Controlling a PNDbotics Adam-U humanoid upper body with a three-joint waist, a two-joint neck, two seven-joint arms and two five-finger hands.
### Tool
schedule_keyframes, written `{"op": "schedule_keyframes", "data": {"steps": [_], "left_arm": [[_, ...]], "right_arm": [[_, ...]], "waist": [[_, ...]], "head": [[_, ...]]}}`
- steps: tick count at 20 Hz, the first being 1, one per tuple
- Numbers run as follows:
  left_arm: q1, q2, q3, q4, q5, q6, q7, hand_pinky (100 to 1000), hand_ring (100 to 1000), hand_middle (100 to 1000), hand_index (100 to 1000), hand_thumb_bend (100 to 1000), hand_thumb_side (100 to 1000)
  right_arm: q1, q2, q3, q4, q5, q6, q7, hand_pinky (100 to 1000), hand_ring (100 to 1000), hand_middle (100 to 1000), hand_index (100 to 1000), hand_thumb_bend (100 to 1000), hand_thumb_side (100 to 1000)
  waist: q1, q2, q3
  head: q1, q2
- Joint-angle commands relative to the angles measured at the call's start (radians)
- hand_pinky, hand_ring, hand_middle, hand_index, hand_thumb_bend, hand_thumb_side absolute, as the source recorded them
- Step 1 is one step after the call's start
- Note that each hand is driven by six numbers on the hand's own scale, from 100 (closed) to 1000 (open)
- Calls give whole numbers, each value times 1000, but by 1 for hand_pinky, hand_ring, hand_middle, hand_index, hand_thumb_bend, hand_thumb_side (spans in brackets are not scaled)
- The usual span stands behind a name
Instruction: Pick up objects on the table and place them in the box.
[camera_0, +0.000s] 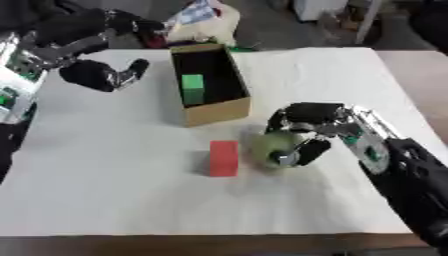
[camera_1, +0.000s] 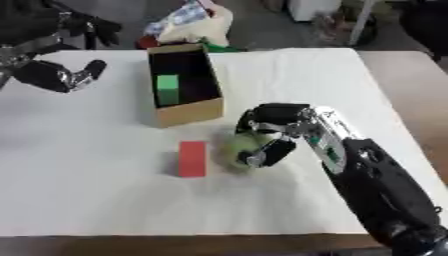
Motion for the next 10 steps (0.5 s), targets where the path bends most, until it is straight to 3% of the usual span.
{"op": "schedule_keyframes", "data": {"steps": [1, 6, 10], "left_arm": [[-13, 28, 14, -22, 24, -97, -107, 769, 698, 713, 975, 100, 710], [-9, 21, 14, -40, 58, -95, -117, 766, 695, 711, 973, 100, 701], [-4, 9, 15, -61, 91, -90, -121, 762, 691, 707, 970, 100, 680]], "right_arm": [[-47, -34, -39, -34, 5, 0, -33, 764, 596, 325, 533, 100, 498], [-129, -11, -85, -7, 63, 33, -87, 769, 589, 320, 528, 100, 480], [-199, 55, -128, 67, 148, 64, -124, 772, 586, 324, 532, 100, 476]], "waist": [[3, -20, 4], [8, -27, 19], [11, -31, 42]], "head": [[1, -8], [-2, -5], [-15, -2]]}}
